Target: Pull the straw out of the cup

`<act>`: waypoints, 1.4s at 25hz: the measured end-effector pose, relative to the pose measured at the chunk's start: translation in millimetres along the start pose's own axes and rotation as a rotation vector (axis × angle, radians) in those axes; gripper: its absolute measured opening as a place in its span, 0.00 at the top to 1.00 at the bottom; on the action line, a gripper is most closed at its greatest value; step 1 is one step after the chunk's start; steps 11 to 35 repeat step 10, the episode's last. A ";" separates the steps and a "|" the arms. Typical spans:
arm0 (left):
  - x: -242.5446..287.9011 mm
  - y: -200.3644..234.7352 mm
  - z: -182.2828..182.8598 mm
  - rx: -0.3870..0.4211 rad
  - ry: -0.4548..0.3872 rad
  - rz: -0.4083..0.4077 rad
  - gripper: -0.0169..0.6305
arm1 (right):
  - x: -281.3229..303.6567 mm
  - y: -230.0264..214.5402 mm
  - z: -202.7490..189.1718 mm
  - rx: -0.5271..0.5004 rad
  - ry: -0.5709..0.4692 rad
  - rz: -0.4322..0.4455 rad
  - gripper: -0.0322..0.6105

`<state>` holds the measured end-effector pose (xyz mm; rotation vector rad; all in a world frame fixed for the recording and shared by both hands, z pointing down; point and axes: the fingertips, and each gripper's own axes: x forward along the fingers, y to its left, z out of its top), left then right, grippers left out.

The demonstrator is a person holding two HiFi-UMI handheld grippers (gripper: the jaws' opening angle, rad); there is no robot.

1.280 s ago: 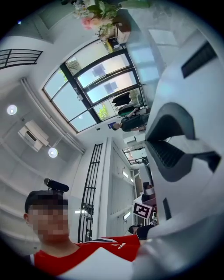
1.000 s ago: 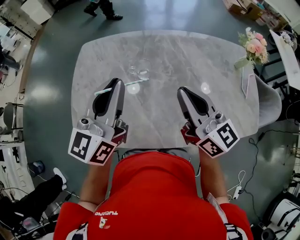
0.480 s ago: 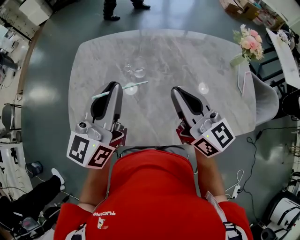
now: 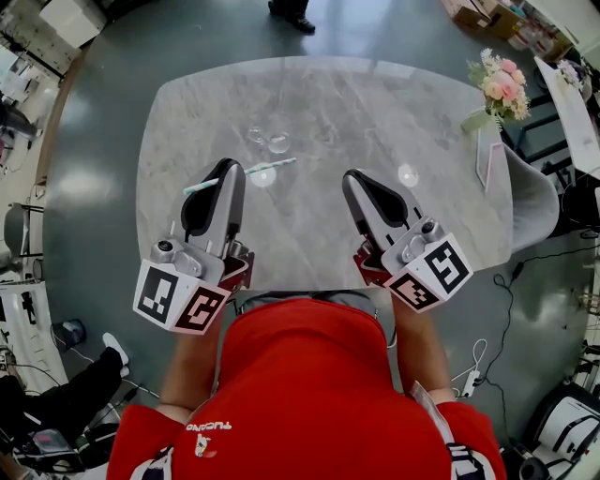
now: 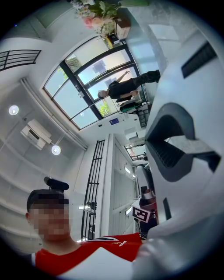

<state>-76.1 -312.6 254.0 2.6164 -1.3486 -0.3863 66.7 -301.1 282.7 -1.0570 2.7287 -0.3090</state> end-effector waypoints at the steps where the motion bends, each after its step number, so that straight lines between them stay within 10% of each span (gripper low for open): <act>1: 0.2 0.0 -0.4 0.000 0.001 0.001 0.93 | 0.2 -0.4 0.1 0.000 0.000 0.001 0.95; 35: 1.9 0.3 -3.4 -0.002 0.013 0.003 0.93 | 1.0 -2.4 0.2 0.002 0.001 0.004 0.95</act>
